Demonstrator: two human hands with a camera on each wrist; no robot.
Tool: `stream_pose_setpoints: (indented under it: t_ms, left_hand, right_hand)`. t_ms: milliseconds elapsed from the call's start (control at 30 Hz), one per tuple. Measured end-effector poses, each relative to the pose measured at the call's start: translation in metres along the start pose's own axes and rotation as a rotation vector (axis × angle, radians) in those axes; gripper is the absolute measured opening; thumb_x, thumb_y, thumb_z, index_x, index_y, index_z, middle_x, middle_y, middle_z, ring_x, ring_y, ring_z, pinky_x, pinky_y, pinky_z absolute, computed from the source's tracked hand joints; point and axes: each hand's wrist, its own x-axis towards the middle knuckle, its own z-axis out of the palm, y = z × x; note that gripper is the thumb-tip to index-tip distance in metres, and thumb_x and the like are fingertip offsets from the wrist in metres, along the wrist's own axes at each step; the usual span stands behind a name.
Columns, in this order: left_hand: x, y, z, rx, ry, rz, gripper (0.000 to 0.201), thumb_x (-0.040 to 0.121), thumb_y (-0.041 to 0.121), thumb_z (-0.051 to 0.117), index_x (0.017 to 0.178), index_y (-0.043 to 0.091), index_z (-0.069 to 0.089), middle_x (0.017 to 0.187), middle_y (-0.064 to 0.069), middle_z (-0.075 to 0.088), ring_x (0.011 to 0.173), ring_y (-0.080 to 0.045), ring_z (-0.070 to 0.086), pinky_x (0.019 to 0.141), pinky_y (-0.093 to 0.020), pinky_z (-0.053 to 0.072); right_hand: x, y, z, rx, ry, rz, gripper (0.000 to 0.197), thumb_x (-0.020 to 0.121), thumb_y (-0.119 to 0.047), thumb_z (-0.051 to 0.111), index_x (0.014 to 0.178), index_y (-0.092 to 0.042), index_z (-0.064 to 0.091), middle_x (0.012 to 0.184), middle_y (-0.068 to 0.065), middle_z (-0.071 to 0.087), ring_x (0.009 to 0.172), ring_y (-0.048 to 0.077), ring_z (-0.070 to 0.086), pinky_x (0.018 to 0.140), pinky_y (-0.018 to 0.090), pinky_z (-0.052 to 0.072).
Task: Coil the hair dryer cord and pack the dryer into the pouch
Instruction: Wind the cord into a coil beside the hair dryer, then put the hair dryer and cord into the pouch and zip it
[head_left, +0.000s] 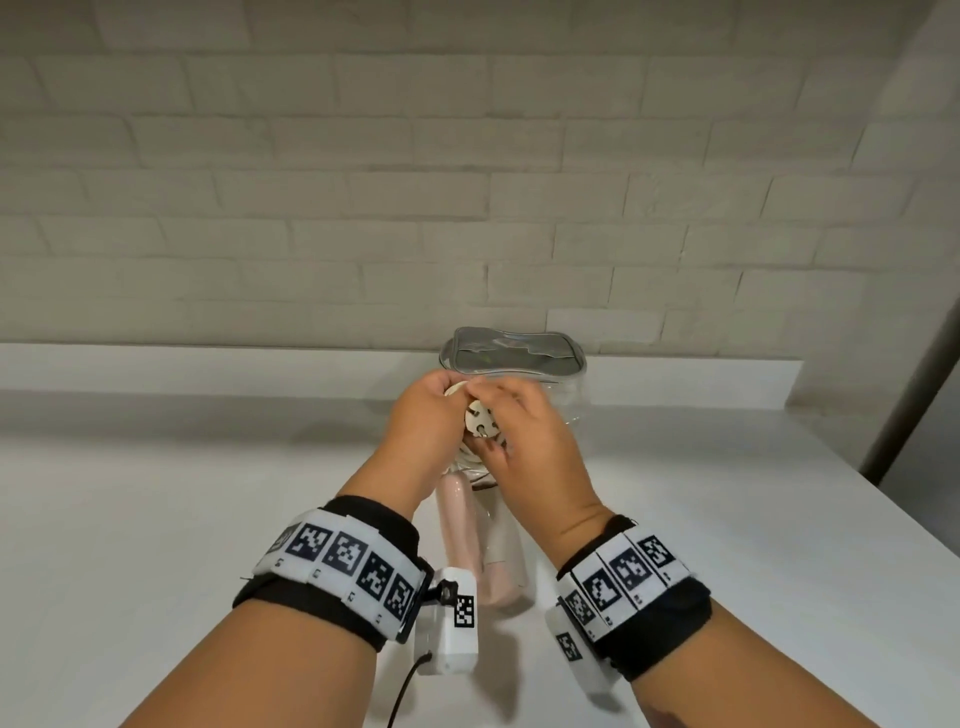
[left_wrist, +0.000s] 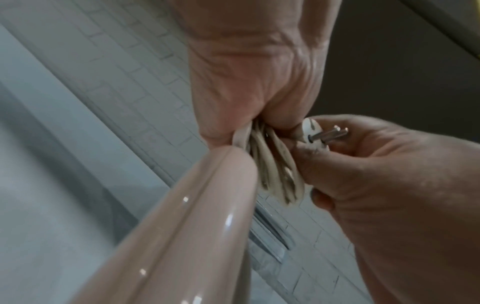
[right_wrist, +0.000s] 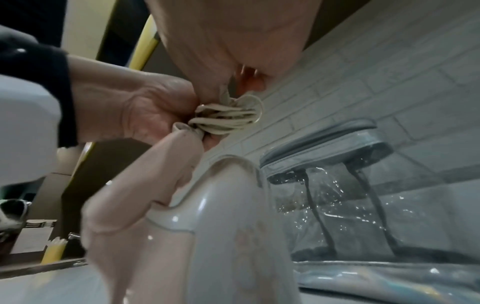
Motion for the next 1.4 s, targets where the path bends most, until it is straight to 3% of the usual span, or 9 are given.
stream_pose_setpoints:
  t_ms: [100,233,367,467,600,933,1167,1333,1400]
  left_hand:
    - [0.000,-0.006,-0.004,0.017,0.041,0.039,0.016,0.085,0.043,0.062,0.084,0.028,0.066,0.084,-0.007,0.074,0.073,-0.026,0.070,0.072,-0.045,0.058]
    - [0.000,-0.009,-0.016,0.015,0.106,0.142,0.022,0.086,0.042,0.065,0.078,0.021,0.064,0.066,0.000,0.062,0.055,-0.016,0.059,0.060,-0.036,0.051]
    - [-0.008,-0.016,-0.023,-0.122,-0.105,0.066,0.010,0.082,0.023,0.073,0.089,0.018,0.068,0.073,0.004,0.070,0.065,-0.009,0.063,0.060,-0.022,0.049]
    - [-0.017,-0.026,-0.024,-0.205,-0.264,-0.022,0.019,0.083,0.018,0.070,0.101,0.014,0.068,0.088,-0.002,0.076,0.081,-0.017,0.068,0.074,-0.028,0.050]
    - [-0.023,-0.032,-0.016,-0.326,-0.273,-0.052,0.032,0.077,0.032,0.067,0.104,0.015,0.066,0.090,-0.005,0.076,0.089,-0.021,0.069,0.088,-0.038,0.051]
    - [-0.022,-0.030,-0.004,-0.231,-0.296,0.033,0.017,0.090,0.019,0.063,0.106,0.025,0.062,0.099,-0.006,0.068,0.091,-0.019,0.063,0.086,-0.037,0.050]
    - [-0.019,-0.030,-0.014,-0.079,-0.219,0.099,0.019,0.088,0.033,0.064,0.107,0.030,0.063,0.120,-0.012,0.062,0.093,-0.016,0.070,0.076,-0.034,0.058]
    - [-0.020,-0.025,-0.025,-0.062,-0.146,0.075,0.017,0.089,0.032,0.063,0.103,0.023,0.060,0.125,-0.018,0.053,0.085,-0.014,0.069,0.064,-0.020,0.054]
    - [-0.021,-0.018,-0.030,-0.043,-0.115,0.072,0.011,0.090,0.029,0.062,0.100,0.026,0.059,0.122,-0.015,0.053,0.075,-0.008,0.065,0.057,-0.015,0.050]
  right_hand:
    - [0.003,-0.005,-0.004,0.170,0.002,0.106,0.038,0.085,-0.021,0.068,0.122,-0.021,0.057,0.112,-0.006,0.058,0.099,0.004,0.054,0.087,0.006,0.040]
    - [0.011,-0.008,-0.018,0.848,0.255,0.428,0.022,0.090,-0.018,0.062,0.111,-0.020,0.055,0.092,0.001,0.065,0.077,0.012,0.065,0.074,0.029,0.056]
    - [0.016,0.014,-0.014,1.418,0.427,0.794,0.011,0.096,-0.012,0.052,0.108,-0.013,0.049,0.082,0.005,0.059,0.069,0.013,0.059,0.064,0.023,0.052]
    - [0.011,0.033,-0.001,1.546,0.420,1.009,0.011,0.099,-0.015,0.047,0.106,-0.008,0.051,0.084,0.009,0.059,0.071,0.017,0.060,0.060,0.024,0.053]
    - [0.001,0.036,0.015,1.415,0.215,1.173,0.019,0.100,-0.013,0.042,0.111,0.000,0.052,0.082,0.012,0.062,0.062,0.013,0.057,0.064,0.025,0.044]
    - [0.008,0.011,0.010,0.896,-0.217,0.973,0.027,0.095,-0.001,0.043,0.107,-0.010,0.065,0.077,0.003,0.066,0.053,0.008,0.059,0.058,0.030,0.054]
    - [0.024,0.018,0.004,0.828,-0.208,0.830,0.039,0.093,-0.004,0.047,0.124,-0.025,0.038,0.121,-0.001,0.058,0.100,0.014,0.060,0.072,0.024,0.049]
    - [0.057,0.062,0.003,-0.080,-0.082,0.375,0.047,0.083,-0.011,0.055,0.130,-0.016,0.047,0.127,0.006,0.055,0.116,0.024,0.051,0.098,0.038,0.043]
    - [0.066,0.077,0.007,-0.389,-0.191,0.256,0.058,0.078,-0.018,0.063,0.133,-0.018,0.046,0.129,0.010,0.055,0.124,0.031,0.045,0.103,0.046,0.036]
